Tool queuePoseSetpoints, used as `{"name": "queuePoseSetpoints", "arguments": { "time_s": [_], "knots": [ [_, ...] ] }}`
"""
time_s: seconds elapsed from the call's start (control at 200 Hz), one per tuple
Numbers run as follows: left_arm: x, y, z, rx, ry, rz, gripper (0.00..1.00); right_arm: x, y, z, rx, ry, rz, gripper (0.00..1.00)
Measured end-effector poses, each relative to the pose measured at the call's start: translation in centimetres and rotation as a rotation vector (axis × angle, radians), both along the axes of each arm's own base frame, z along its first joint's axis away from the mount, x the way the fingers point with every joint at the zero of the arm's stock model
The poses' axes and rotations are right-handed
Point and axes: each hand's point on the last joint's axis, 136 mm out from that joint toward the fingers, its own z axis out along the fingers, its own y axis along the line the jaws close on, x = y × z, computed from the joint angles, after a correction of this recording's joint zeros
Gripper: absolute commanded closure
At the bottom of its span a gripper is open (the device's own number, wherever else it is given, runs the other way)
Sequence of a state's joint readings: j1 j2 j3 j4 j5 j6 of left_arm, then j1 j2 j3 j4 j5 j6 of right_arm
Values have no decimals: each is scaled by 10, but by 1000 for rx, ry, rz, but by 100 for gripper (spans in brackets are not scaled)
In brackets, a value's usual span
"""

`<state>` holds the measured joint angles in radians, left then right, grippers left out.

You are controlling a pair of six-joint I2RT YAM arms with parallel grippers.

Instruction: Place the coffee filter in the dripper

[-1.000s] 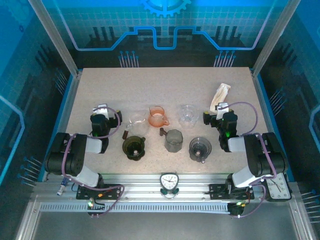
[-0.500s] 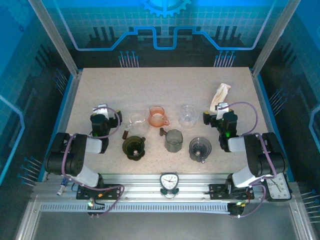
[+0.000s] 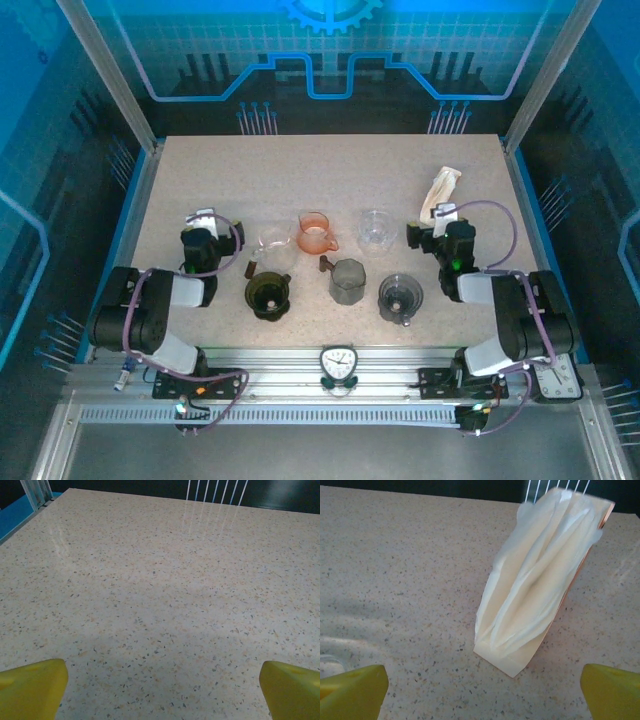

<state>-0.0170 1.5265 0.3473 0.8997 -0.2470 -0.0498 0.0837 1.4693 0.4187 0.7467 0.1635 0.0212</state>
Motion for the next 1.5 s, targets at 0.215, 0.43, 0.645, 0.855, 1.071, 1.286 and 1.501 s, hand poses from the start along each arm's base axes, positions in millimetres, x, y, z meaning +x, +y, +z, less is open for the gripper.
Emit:
{"name": "queuePoseSetpoints", "arguments": {
  "time_s": [0.215, 0.43, 0.645, 0.855, 1.071, 1.286, 1.501],
  "knots": [
    [4, 4, 27, 6, -24, 23, 1, 5, -3, 30, 6, -25, -22, 0],
    [3, 16, 58, 3, -50, 100, 1, -7, -4, 33, -7, 52, -99, 0],
    [-6, 38, 116, -187, -192, 295, 1, -18, 13, 76, -52, -37, -135, 0],
    [-23, 79, 152, -530, -240, 548, 1, -26, -15, 91, -21, -56, -350, 0],
    [-35, 67, 115, -755, -159, 538, 1, -37, -30, 92, 133, -13, -471, 0],
    [-32, 31, 117, -863, -53, 387, 2, -41, -6, 83, 162, 121, -362, 0],
    [-29, -32, 150, -899, 82, 124, 5, -51, 51, 72, 224, 262, -126, 0]
  ]
}}
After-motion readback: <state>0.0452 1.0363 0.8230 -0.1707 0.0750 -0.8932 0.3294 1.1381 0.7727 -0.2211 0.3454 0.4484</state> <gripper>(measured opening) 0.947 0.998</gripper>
